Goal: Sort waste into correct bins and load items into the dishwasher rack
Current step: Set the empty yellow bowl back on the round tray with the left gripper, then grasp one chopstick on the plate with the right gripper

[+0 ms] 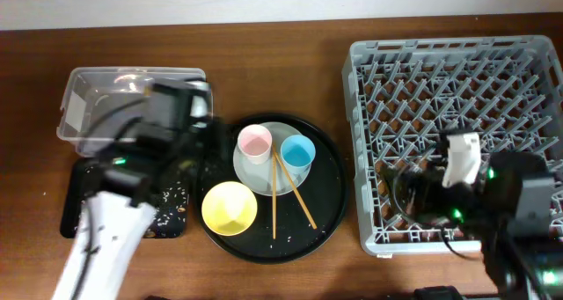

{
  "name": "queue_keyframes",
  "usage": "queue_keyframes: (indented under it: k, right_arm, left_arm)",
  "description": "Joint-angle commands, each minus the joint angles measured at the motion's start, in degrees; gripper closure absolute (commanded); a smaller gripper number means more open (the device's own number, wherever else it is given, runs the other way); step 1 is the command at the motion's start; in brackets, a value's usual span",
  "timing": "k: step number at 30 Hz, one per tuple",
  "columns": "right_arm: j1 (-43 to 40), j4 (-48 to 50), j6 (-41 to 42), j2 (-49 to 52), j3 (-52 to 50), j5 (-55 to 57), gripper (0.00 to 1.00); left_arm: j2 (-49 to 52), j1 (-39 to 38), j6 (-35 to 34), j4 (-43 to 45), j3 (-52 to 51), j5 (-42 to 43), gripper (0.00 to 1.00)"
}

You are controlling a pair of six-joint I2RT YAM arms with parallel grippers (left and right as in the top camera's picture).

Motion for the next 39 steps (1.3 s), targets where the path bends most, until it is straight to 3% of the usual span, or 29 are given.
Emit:
queue_keyframes:
  k: [1,3,4,6,9,13,17,23,39]
  right_arm:
    - [-0.20,-1.68,-1.46,5.57,1.55,-8.46,0.14]
    - [1.64,-3.93,-5.44,10.32,1.44,-7.98,0.28]
    - [3.58,-4.35,-7.08,12.83,1.44,-7.96,0.36]
    - [9.25,-4.28,-7.23,17.46,1.44,-4.33,0.45]
    - [19.98,-3.50,-6.54,25.42,1.44,3.58,0.49]
    - [27.19,-0.59,-2.34,33.11,1.44,7.02,0.48]
    - [32.37,3.13,-0.94,40.81,1.44,7.08,0.47]
    - [33.51,5.64,-0.96,47.84,1.36,8.52,0.47]
    - [36.87,10.99,-0.96,50.18,-1.79,11.98,0.51]
  left_arm:
    - [-2.45,11.50,0.48,-0.55,1.18,-2.95,0.47]
    - [-2.38,18.03,0.46,-1.66,1.16,-2.93,0.05]
    - [-2.38,20.00,0.48,-2.86,1.16,-2.95,0.01]
    - [-2.34,20.96,0.48,-3.61,1.16,-2.95,0.01]
    - [-2.32,20.98,0.48,-4.31,1.16,-1.97,0.07]
    - [-2.27,20.65,1.99,-8.04,0.94,7.04,0.20]
    - [-2.27,17.77,4.87,-11.98,0.72,8.59,0.20]
    - [-2.27,15.82,4.87,-12.09,0.72,8.48,0.20]
    - [-2.27,15.82,4.85,-12.09,0.72,8.48,0.20]
